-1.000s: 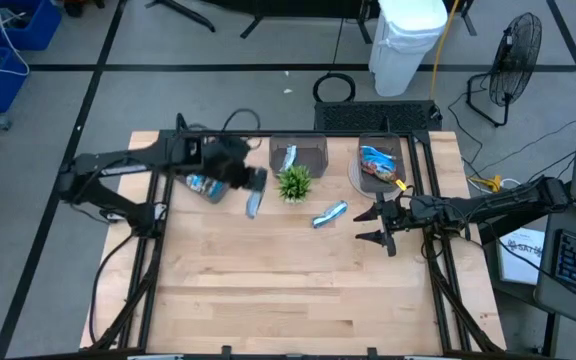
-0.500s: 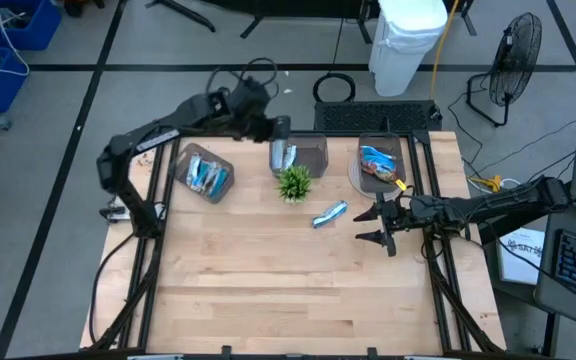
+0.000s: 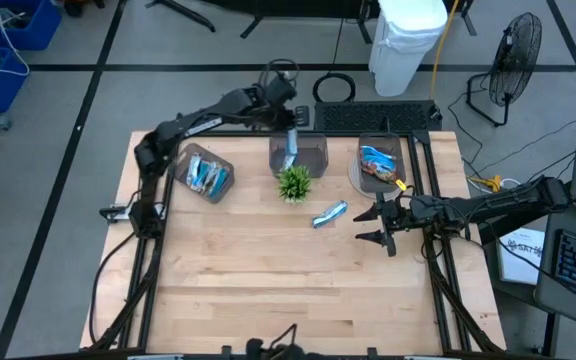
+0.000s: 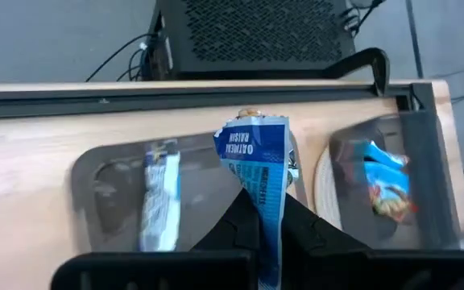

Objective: Pick and place Granola Bars by type
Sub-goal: Put the blue granola bar into the middle black bin

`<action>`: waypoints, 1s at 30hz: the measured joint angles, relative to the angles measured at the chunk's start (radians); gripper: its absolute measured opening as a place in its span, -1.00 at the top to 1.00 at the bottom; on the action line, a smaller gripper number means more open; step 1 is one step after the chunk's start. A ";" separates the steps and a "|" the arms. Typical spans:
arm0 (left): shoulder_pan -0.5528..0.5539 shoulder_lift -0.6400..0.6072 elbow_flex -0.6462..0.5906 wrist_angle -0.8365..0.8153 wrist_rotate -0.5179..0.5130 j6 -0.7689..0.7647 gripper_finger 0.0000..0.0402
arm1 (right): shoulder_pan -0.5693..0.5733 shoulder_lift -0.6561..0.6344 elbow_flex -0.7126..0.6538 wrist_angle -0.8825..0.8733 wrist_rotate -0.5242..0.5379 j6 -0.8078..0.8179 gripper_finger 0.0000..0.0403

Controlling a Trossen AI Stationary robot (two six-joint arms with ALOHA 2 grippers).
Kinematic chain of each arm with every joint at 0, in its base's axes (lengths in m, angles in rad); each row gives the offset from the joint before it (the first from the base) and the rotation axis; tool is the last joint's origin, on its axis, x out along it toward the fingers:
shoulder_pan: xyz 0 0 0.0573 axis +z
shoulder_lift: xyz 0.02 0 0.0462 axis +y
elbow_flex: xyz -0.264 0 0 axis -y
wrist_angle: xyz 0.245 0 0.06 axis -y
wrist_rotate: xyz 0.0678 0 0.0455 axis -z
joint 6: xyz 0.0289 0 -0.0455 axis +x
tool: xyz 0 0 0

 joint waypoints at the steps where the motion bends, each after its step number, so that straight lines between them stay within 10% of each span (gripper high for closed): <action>1: 0.000 0.015 0.000 0.023 -0.004 -0.002 0.94 | 0.000 0.000 0.000 0.000 0.000 0.000 -0.18; 30: -0.023 0.232 0.001 0.108 -0.036 0.022 0.94 | 0.000 0.000 0.000 0.000 0.000 0.000 -0.18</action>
